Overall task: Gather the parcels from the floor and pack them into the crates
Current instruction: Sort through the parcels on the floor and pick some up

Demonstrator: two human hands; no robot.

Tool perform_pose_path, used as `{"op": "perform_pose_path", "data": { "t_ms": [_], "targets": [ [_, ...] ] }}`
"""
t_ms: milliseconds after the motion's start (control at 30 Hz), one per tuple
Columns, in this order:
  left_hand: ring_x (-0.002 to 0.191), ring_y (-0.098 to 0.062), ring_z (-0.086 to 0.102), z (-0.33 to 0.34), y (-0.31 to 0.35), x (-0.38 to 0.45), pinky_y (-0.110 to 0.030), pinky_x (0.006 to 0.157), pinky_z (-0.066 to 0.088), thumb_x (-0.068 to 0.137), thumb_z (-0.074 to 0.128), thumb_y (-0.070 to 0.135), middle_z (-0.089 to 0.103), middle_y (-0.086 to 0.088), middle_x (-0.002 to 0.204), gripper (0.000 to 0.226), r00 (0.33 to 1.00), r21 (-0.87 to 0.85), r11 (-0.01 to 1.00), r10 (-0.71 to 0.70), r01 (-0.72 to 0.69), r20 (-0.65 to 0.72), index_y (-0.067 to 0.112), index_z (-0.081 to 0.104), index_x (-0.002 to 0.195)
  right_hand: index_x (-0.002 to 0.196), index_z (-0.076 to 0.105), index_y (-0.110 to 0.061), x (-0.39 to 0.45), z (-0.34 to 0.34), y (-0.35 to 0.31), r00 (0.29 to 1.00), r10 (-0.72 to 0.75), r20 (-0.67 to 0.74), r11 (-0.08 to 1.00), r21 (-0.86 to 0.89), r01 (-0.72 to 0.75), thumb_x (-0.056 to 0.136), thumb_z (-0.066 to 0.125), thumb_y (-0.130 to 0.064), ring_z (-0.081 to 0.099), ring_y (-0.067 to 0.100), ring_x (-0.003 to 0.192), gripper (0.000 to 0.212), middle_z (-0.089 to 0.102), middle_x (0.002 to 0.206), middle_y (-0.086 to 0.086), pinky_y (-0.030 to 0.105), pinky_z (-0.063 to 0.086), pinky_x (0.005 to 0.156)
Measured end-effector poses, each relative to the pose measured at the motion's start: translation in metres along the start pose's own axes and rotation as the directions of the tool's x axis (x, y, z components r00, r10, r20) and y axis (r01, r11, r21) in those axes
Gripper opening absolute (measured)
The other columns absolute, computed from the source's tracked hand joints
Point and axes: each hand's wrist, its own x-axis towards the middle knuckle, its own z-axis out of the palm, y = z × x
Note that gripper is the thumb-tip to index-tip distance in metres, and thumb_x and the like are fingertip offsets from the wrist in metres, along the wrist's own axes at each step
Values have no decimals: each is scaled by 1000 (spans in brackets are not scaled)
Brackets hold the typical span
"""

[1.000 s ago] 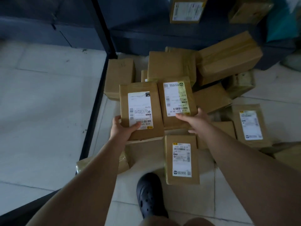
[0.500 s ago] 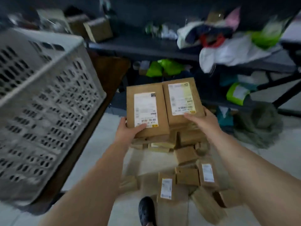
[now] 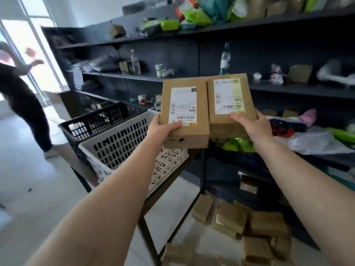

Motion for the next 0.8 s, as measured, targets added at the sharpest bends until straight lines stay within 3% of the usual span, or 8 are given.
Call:
{"op": "perform_pose_path", "data": {
  "t_ms": [100, 200, 300, 400, 600, 800],
  "targets": [
    [94, -11, 58, -42, 18, -10, -32, 78, 50, 71, 78, 27, 61, 8, 113, 58, 997, 35, 999, 31, -28, -73, 27, 49, 121, 91, 54, -38, -5, 38, -15, 998, -39, 49, 999, 16, 38, 63, 79, -45, 59, 8, 90, 38, 59, 91, -19, 28, 49, 78],
    [99, -15, 57, -84, 25, -12, -41, 91, 49, 71, 78, 28, 60, 7, 114, 57, 989, 68, 997, 32, -22, -142, 28, 50, 120, 107, 54, -31, -12, 82, -23, 997, -50, 67, 998, 32, 48, 63, 78, -47, 59, 12, 93, 52, 59, 97, -12, 26, 48, 74],
    [102, -18, 57, -126, 21, -7, -44, 93, 49, 71, 79, 28, 59, 7, 112, 58, 984, 62, 998, 20, -9, -178, 28, 48, 120, 121, 54, -25, -20, 127, -27, 993, -59, 100, 998, 32, 56, 63, 78, -49, 57, 11, 92, 66, 59, 99, -11, 21, 44, 67],
    [103, -19, 58, -167, 7, 6, -44, 92, 49, 70, 79, 29, 60, 5, 115, 62, 981, 45, 999, -8, 17, -192, 26, 47, 122, 121, 56, -25, -26, 171, -23, 992, -45, 119, 999, -8, 46, 61, 77, -53, 57, 12, 93, 69, 60, 106, -7, 22, 44, 67],
    [86, -10, 59, -238, -18, 56, -29, 60, 48, 71, 79, 29, 60, 13, 96, 50, 988, 20, 999, -37, 40, -147, 31, 48, 110, 114, 60, -25, -27, 254, -4, 998, -23, 63, 997, -65, 28, 59, 76, -53, 60, 9, 87, 63, 62, 92, -13, 24, 48, 71],
    [99, -18, 61, -297, -33, 131, -38, 81, 53, 70, 79, 29, 61, 3, 114, 64, 998, 66, 997, -40, 43, -43, 25, 47, 126, 120, 58, -24, -16, 327, 12, 999, -8, -40, 995, -101, 4, 56, 73, -60, 59, 12, 91, 75, 61, 99, -9, 24, 47, 71]
  ]
}}
